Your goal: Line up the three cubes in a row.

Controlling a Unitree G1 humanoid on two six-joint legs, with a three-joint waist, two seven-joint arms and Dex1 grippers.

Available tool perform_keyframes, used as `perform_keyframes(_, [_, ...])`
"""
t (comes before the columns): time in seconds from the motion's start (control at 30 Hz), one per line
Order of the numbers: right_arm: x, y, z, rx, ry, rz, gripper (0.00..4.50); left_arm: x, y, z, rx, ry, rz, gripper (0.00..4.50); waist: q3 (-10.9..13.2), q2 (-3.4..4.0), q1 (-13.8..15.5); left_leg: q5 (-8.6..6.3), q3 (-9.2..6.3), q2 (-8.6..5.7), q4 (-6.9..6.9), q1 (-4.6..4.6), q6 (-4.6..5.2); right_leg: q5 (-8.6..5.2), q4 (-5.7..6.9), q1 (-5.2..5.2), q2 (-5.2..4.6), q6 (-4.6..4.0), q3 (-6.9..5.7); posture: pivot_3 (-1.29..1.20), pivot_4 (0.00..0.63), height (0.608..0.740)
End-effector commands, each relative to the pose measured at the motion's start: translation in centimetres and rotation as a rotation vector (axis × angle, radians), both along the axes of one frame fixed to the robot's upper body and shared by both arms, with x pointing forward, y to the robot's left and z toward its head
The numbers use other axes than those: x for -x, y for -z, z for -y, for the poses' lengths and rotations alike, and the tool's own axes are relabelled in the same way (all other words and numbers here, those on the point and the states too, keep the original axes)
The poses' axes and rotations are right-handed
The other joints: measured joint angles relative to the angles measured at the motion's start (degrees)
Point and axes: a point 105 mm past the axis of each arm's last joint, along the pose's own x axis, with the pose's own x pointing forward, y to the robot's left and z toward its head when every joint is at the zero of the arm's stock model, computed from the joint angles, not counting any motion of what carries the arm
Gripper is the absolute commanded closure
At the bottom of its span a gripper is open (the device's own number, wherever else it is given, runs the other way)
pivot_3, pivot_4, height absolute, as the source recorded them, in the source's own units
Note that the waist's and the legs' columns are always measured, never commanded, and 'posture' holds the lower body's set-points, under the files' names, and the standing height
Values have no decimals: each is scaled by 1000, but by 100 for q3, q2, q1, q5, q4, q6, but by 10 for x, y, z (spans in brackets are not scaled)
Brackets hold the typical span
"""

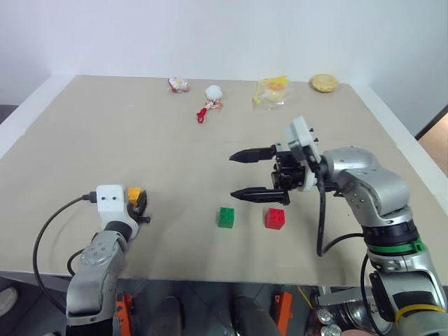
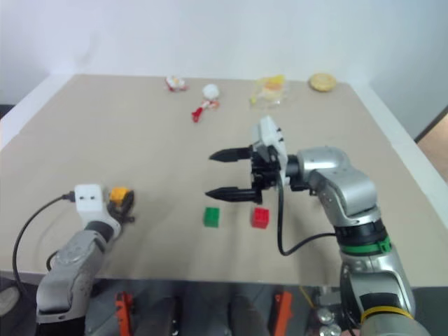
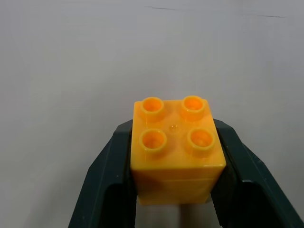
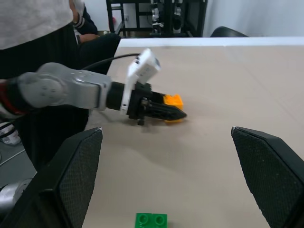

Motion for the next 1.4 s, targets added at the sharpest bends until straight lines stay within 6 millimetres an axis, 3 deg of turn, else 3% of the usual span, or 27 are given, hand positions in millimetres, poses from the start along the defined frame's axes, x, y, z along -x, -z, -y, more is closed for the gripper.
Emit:
perform_keyframes(0.03, [14,-12,11,9,-22,34,0,10,-27,37,-26,471,111,3134,0,0,-11,0,1,0,0,-2,0,-1,0,-4,0,-1,0,0,150,740])
perform_keyframes(0.23, [20,-11,15,38,-6,39,0,35,-22,42,-133,1023,47,3134,1,2,-37,-1,25,5,-42,4,-1,-7,-3,-29,-11,-17,1,0,150,740])
perform_keyframes(0.37, [24,-10,16,43,13,41,0,33,-19,41,-221,1223,19,3134,1,2,-10,0,20,5,-61,1,0,-22,-3,-33,-10,-23,-4,0,150,740])
perform_keyframes(0.63, [34,-9,22,42,85,47,0,0,-24,49,-325,1360,40,3134,2,0,1,-1,13,-1,-58,-11,0,-32,-4,-27,-12,-12,-4,0,150,740])
perform_keyframes(0.9, [42,-5,29,66,114,33,0,4,-12,57,-362,1467,22,3134,2,0,-13,-3,2,7,-62,-7,4,-21,2,-29,5,5,-3,0,150,740])
perform_keyframes(1.37, [37,-7,31,67,134,43,0,0,0,54,-358,1407,-15,3134,1,0,-12,-2,3,8,-49,-6,5,-27,2,-21,4,-12,0,0,150,740])
perform_keyframes(1.4, [37,-7,31,68,133,43,0,-1,0,54,-360,1393,-11,2634,1,0,-12,-2,3,8,-48,-5,5,-26,2,-21,4,-12,0,0,150,740])
